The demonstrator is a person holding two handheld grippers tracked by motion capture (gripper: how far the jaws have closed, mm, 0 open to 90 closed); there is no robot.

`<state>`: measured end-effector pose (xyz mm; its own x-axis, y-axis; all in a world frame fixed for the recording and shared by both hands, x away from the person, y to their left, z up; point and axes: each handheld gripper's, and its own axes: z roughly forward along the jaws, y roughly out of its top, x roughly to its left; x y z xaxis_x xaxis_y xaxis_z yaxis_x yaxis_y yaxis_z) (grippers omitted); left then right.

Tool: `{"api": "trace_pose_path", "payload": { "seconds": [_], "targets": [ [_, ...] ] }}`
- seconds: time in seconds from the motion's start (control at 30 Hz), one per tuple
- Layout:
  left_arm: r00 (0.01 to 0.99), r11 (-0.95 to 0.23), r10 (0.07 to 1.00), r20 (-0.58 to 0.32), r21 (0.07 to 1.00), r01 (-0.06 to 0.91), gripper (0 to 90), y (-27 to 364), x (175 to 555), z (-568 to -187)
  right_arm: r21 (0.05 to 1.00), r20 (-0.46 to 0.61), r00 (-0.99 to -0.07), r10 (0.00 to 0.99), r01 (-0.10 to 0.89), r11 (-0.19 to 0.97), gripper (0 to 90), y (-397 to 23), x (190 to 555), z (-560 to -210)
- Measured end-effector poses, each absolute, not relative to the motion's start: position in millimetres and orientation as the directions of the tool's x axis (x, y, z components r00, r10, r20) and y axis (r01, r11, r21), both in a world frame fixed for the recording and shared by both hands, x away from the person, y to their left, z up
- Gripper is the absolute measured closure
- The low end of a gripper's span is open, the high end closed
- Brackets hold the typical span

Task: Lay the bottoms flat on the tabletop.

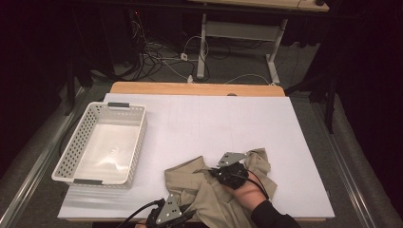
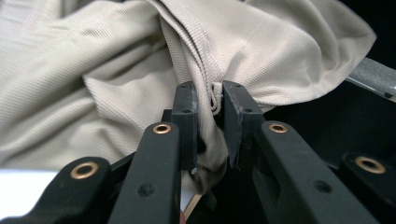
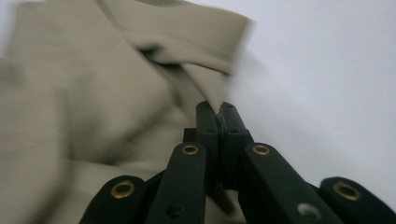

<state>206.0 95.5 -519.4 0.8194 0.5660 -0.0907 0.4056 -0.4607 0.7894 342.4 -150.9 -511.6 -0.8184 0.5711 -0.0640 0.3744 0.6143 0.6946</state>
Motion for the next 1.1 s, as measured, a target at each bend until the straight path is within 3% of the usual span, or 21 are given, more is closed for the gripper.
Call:
{"api": "trace_pose_path", "payload": {
  "seconds": [0.23,0.43,0.67,0.83,0.93,1.0,1.1],
  "targets": [
    [0.803,-0.430,0.590,-0.086,0.808,0.403,82.9,106,219,-512,0.730,-0.067,-0.675,0.735,0.469,0.497,90.0,-218,354,-506],
    [0.804,-0.424,0.585,-0.107,0.804,0.416,82.1,103,232,-514,0.753,-0.055,-0.541,0.839,0.529,0.391,90.0,-286,350,-506],
    [0.834,-0.437,0.522,-0.180,0.783,0.442,62.6,61,245,-521,0.785,0.012,-0.433,0.901,0.562,0.259,90.0,-348,329,-508],
    [0.863,-0.442,0.484,-0.148,0.809,0.387,50.5,16,259,-508,0.792,0.008,-0.445,0.895,0.549,0.266,90.0,-345,321,-508],
    [0.878,-0.451,0.455,-0.149,0.812,0.371,50.1,-16,267,-501,0.794,0.006,-0.453,0.891,0.544,0.271,90.0,-340,318,-510],
    [0.895,-0.495,0.432,-0.108,0.801,0.336,45.1,-43,267,-499,0.794,0.004,-0.455,0.891,0.543,0.274,90.0,-339,317,-510],
    [0.888,-0.521,0.451,-0.083,0.784,0.338,39.5,-70,274,-503,0.795,0.000,-0.458,0.889,0.539,0.277,90.0,-338,317,-511]
  ]
}}
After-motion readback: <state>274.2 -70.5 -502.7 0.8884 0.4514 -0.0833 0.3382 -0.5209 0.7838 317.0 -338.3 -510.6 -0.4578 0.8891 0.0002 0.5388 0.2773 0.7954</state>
